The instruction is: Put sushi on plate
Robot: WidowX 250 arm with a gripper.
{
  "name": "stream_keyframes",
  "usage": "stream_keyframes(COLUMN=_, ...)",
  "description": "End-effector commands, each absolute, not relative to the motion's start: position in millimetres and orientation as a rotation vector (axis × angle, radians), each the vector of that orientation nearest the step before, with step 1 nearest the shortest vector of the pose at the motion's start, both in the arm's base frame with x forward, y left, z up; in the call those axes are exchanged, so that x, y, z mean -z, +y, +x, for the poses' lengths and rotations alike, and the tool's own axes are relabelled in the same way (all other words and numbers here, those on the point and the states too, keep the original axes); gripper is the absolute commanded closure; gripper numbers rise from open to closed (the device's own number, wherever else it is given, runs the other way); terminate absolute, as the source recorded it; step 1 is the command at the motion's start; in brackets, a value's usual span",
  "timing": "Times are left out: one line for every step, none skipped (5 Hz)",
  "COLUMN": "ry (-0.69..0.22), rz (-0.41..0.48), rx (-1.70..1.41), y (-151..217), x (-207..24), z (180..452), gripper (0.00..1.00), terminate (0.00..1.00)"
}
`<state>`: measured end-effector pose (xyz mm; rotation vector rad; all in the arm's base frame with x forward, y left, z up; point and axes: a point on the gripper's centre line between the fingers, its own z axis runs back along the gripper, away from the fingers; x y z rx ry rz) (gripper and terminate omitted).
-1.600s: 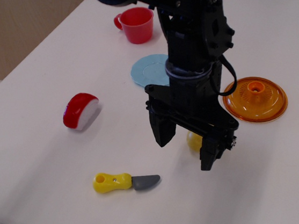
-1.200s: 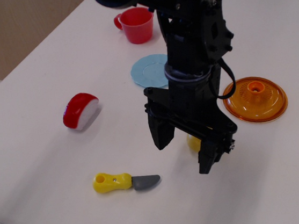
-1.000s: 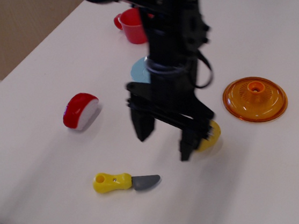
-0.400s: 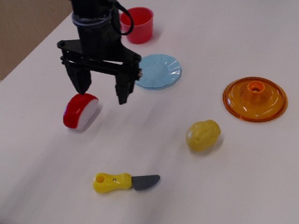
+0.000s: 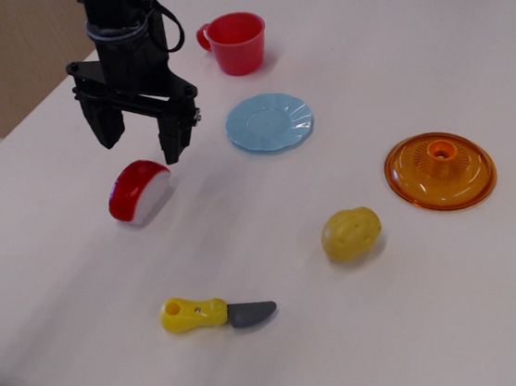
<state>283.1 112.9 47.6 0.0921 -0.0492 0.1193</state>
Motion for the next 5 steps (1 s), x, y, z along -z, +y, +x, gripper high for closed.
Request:
stream_keyframes(ry=-0.04, rz=0.051, rx=-0.09, y=128, x=-42, z=278, gripper=0.0, terminate=0.0)
stream_keyframes(ry=-0.022, rz=0.045, rx=-0.059, y=121, x=-36, z=275, gripper=0.0, terminate=0.0)
stream_keyframes(ry=-0.009, rz=0.033, rx=-0.039, y=115, x=-28, z=276, gripper=0.0, terminate=0.0)
stream_keyframes(ry=0.007, rz=0.021, rx=-0.033, y=111, x=-19, z=277, gripper=0.0, terminate=0.0)
stream_keyframes(ry=0.012, rz=0.022, rx=-0.026, y=105, x=-13, z=278, gripper=1.0, terminate=0.0)
